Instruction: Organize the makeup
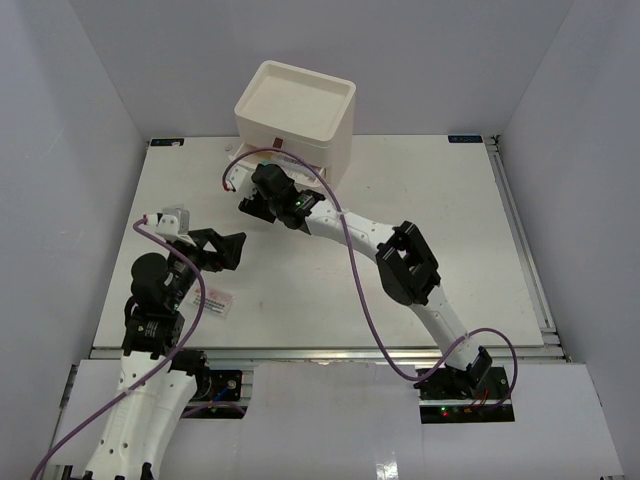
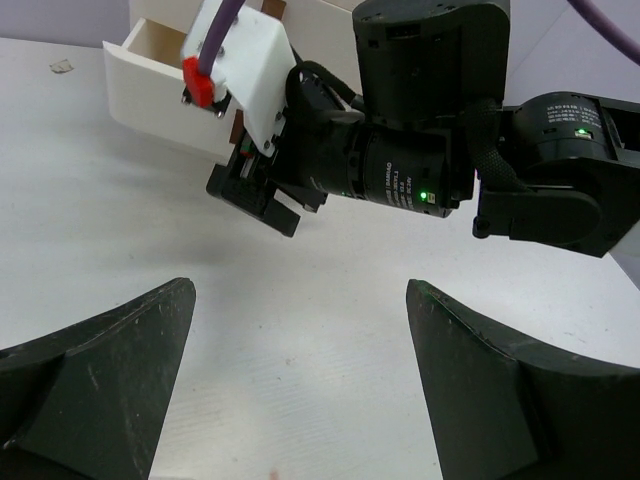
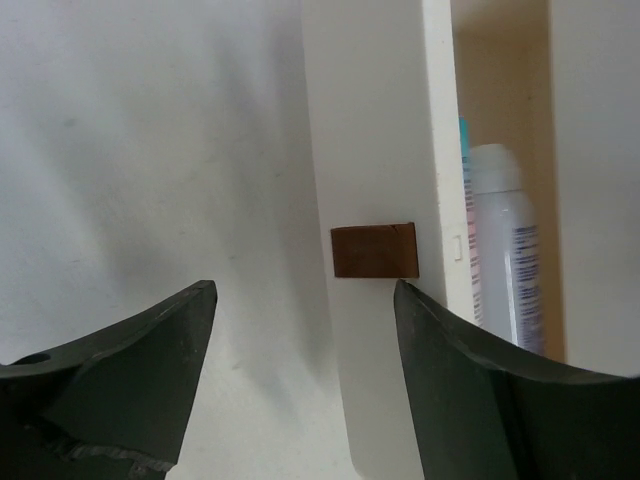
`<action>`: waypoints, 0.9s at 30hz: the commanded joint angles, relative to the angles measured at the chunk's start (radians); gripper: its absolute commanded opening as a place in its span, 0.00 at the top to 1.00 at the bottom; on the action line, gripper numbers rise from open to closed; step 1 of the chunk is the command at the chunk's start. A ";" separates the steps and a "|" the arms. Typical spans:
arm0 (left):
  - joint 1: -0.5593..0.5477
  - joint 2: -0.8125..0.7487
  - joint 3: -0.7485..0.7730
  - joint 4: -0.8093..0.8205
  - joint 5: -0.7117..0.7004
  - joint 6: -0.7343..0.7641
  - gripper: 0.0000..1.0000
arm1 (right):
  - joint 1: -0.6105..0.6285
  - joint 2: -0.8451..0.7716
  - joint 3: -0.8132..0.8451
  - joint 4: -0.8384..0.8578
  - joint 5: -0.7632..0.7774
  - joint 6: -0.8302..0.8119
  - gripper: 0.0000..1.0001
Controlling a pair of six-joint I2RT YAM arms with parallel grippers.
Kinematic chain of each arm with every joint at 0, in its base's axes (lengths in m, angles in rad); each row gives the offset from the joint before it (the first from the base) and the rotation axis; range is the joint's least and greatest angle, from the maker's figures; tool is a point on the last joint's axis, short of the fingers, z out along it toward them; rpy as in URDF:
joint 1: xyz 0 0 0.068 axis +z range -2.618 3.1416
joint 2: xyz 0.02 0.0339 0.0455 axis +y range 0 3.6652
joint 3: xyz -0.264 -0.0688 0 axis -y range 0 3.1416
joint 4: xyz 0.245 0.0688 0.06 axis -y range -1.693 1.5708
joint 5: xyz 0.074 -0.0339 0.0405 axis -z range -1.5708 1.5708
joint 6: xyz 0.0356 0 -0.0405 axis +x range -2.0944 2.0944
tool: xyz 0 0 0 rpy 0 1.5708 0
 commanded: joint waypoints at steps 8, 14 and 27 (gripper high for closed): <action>0.004 0.013 0.018 -0.006 -0.008 0.009 0.02 | -0.165 0.025 0.068 0.117 0.087 -0.019 0.19; 0.005 0.022 0.015 -0.002 -0.002 0.009 0.02 | -0.168 -0.020 0.083 -0.049 -0.110 -0.017 0.18; 0.005 0.288 -0.036 0.192 0.255 -0.154 0.05 | -0.399 -0.563 -0.344 -0.228 -1.123 0.072 0.42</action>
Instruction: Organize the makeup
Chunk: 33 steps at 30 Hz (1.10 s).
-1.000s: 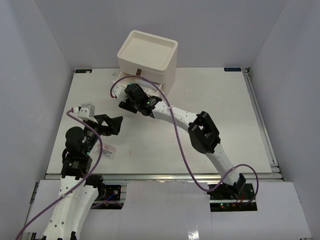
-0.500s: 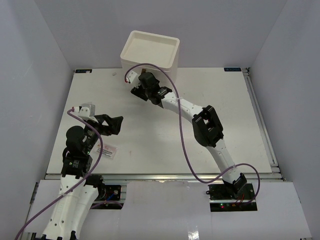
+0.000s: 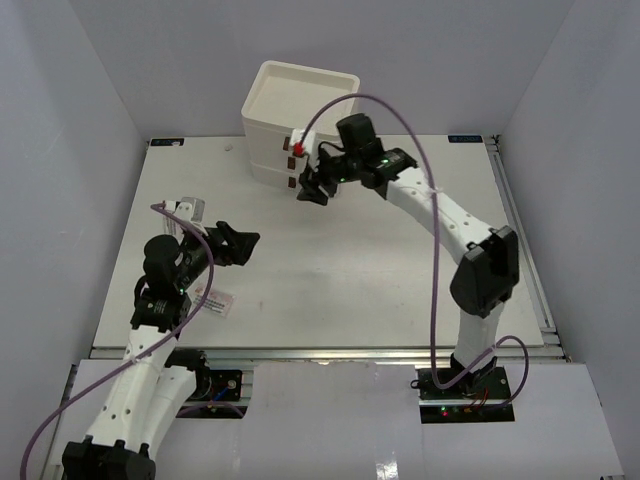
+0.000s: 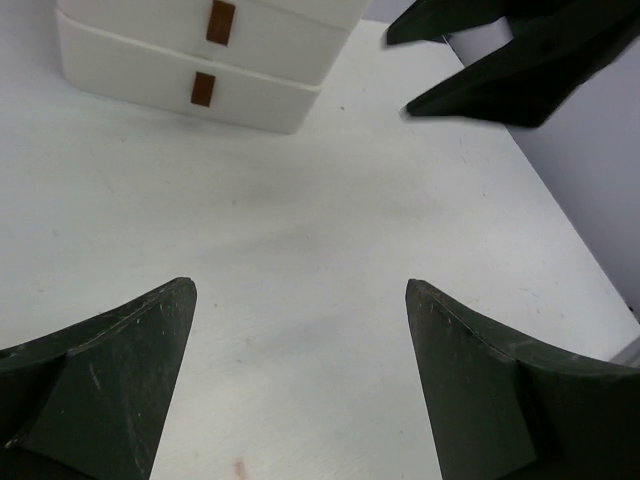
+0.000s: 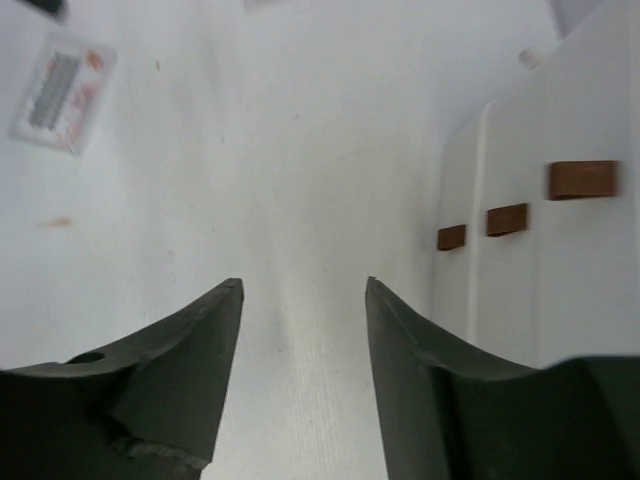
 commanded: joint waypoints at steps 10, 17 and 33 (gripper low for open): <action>-0.122 0.752 0.150 0.366 0.003 -0.134 0.13 | -0.378 -0.526 -0.677 0.285 -0.514 0.171 0.40; -0.149 1.097 0.364 0.534 -0.077 0.038 0.13 | -0.497 -0.586 -0.766 0.377 -0.646 0.255 0.39; -0.151 1.493 0.697 0.655 -0.195 0.097 0.29 | -0.514 -0.587 -0.783 0.395 -0.666 0.261 0.38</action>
